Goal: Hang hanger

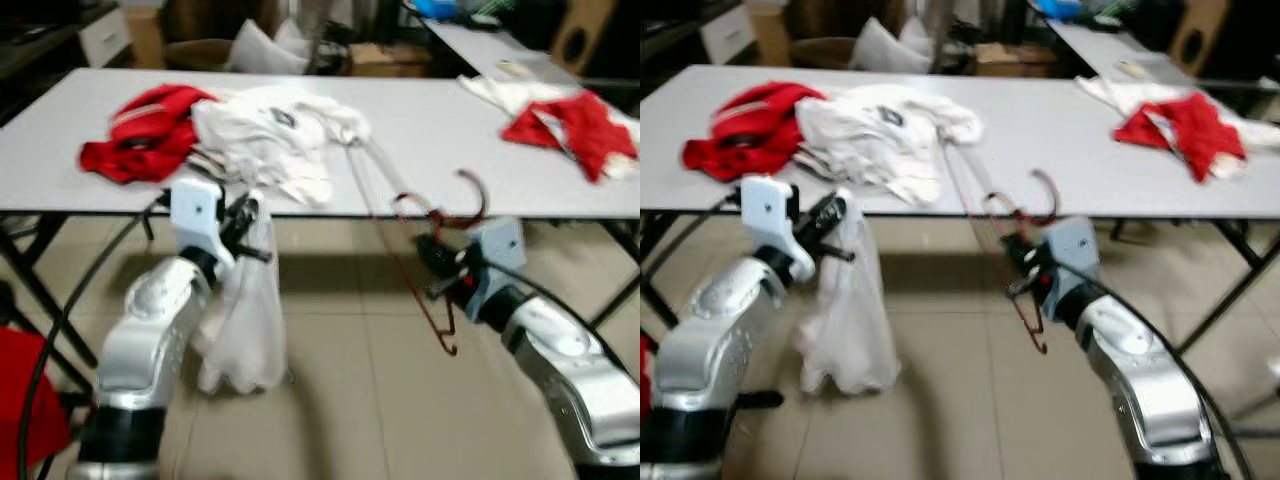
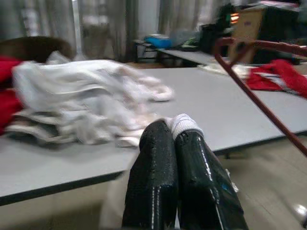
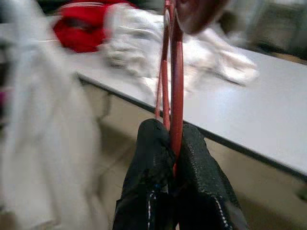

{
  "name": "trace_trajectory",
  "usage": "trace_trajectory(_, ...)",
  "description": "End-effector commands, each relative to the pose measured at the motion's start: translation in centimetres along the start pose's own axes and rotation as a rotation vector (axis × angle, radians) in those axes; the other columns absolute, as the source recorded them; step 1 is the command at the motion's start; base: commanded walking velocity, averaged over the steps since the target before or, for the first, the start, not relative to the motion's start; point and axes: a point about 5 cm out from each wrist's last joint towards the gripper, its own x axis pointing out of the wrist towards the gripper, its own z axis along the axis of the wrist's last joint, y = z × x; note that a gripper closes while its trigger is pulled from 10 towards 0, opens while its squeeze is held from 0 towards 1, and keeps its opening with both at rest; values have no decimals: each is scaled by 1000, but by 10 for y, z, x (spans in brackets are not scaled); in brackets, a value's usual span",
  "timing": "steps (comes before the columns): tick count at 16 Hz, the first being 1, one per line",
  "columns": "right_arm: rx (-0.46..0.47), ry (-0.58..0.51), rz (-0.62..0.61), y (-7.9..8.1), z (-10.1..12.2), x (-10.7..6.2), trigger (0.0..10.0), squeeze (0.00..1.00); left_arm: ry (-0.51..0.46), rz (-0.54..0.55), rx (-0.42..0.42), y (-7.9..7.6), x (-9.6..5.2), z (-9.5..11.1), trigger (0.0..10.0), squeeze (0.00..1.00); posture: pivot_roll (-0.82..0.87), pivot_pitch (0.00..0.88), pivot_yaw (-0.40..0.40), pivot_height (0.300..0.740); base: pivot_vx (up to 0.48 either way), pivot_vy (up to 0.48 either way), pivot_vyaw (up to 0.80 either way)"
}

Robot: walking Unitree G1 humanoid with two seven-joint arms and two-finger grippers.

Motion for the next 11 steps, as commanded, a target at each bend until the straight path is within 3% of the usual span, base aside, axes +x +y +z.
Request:
trace_trajectory(1,-46,3,38,-6,6,-9,10000,0,-48,-19,17,-1,9,13,10000,0,-111,0,-13,727,307,0,0)
trace_trajectory(5,-166,57,137,-20,15,-28,10000,0,-108,-18,61,12,32,44,10000,0,-119,0,-5,727,306,0,0)
trace_trajectory(11,-202,87,332,-8,22,-42,10000,0,-176,-74,103,11,57,77,10000,0,-115,0,-2,727,307,0,0)
